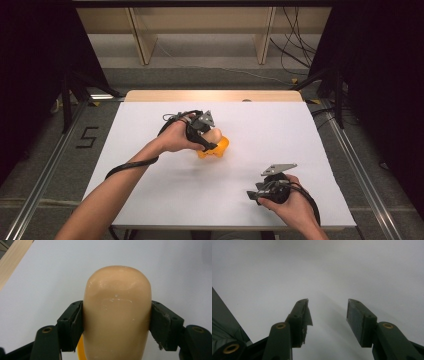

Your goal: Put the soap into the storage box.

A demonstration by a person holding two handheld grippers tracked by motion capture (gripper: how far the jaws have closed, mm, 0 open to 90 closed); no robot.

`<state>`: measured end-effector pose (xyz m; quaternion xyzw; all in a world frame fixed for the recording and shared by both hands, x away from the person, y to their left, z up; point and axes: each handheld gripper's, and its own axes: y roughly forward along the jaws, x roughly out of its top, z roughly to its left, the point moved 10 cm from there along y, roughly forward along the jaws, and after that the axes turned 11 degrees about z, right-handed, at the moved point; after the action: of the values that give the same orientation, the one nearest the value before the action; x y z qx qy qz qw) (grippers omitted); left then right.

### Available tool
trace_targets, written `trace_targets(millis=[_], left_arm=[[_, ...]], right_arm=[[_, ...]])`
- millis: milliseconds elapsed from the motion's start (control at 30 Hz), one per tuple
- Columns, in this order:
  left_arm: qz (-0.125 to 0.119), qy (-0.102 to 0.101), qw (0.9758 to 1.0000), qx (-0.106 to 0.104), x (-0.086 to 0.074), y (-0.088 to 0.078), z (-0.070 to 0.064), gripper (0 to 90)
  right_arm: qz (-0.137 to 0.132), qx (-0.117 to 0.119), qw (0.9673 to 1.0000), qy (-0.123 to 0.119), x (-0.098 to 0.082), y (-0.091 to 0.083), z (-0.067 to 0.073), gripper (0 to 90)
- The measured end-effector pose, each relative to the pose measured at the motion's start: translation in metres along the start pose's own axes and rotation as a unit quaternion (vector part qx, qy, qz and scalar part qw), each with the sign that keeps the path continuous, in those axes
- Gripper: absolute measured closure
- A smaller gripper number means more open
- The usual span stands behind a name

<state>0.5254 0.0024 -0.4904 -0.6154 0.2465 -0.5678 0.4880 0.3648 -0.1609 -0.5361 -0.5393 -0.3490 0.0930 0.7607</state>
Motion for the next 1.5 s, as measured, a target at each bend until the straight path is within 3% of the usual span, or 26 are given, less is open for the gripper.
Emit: trace_targets(millis=[167, 500, 533, 833, 867, 933, 1000, 1033, 1133, 1233, 1267, 1300, 1500], left_arm=[[0.002, -0.005, 1.0000, -0.004, -0.001, 0.002, 0.000, 32.2], [0.012, -0.009, 0.9998, -0.010, -0.002, 0.006, 0.001, 32.1], [0.006, -0.017, 0.9998, -0.011, -0.001, 0.007, 0.000, 32.1], [0.012, -0.013, 0.9998, -0.011, -0.003, 0.011, 0.001, 32.0], [0.014, -0.013, 0.9998, -0.012, -0.004, 0.012, 0.001, 32.0], [0.012, -0.011, 0.9997, -0.016, -0.003, 0.009, 0.002, 31.3], [-0.005, -0.024, 0.9994, -0.024, 0.003, 0.005, 0.001, 28.2], [-0.009, -0.023, 0.9994, -0.023, 0.005, 0.002, 0.002, 26.8], [-0.008, -0.022, 0.9994, -0.026, 0.006, 0.000, -0.001, 23.2], [-0.007, -0.020, 0.9995, -0.024, 0.004, -0.002, -0.003, 20.7], [-0.007, -0.019, 0.9995, -0.023, 0.004, -0.003, -0.003, 20.1], [-0.007, -0.021, 0.9995, -0.023, 0.003, -0.004, -0.004, 19.7], [-0.001, -0.026, 0.9995, -0.016, -0.008, -0.017, -0.009, 18.2]], right_arm=[[-0.003, -0.003, 1.0000, -0.009, 0.000, 0.001, -0.001, 52.1], [0.000, 0.001, 1.0000, -0.001, 0.000, 0.001, 0.000, 52.0], [0.000, 0.001, 1.0000, -0.002, 0.000, 0.001, 0.000, 52.1], [-0.011, 0.001, 0.9999, 0.001, 0.002, 0.002, 0.000, 52.0], [-0.003, 0.002, 1.0000, -0.002, 0.000, 0.001, 0.001, 52.0], [-0.007, 0.001, 1.0000, -0.001, 0.001, 0.002, 0.000, 52.0], [-0.007, 0.000, 1.0000, -0.002, 0.001, 0.002, 0.000, 52.0], [0.004, 0.001, 1.0000, 0.000, -0.001, 0.001, 0.001, 51.9], [0.012, 0.007, 0.9997, 0.020, -0.003, 0.001, 0.005, 51.9], [0.008, 0.005, 0.9999, 0.011, -0.002, 0.001, 0.003, 51.9], [0.001, 0.000, 1.0000, -0.005, 0.000, 0.001, 0.000, 51.9], [-0.014, -0.001, 0.9999, 0.001, 0.002, 0.003, 0.000, 51.8], [-0.004, -0.001, 1.0000, 0.003, 0.000, 0.002, 0.000, 51.7]])
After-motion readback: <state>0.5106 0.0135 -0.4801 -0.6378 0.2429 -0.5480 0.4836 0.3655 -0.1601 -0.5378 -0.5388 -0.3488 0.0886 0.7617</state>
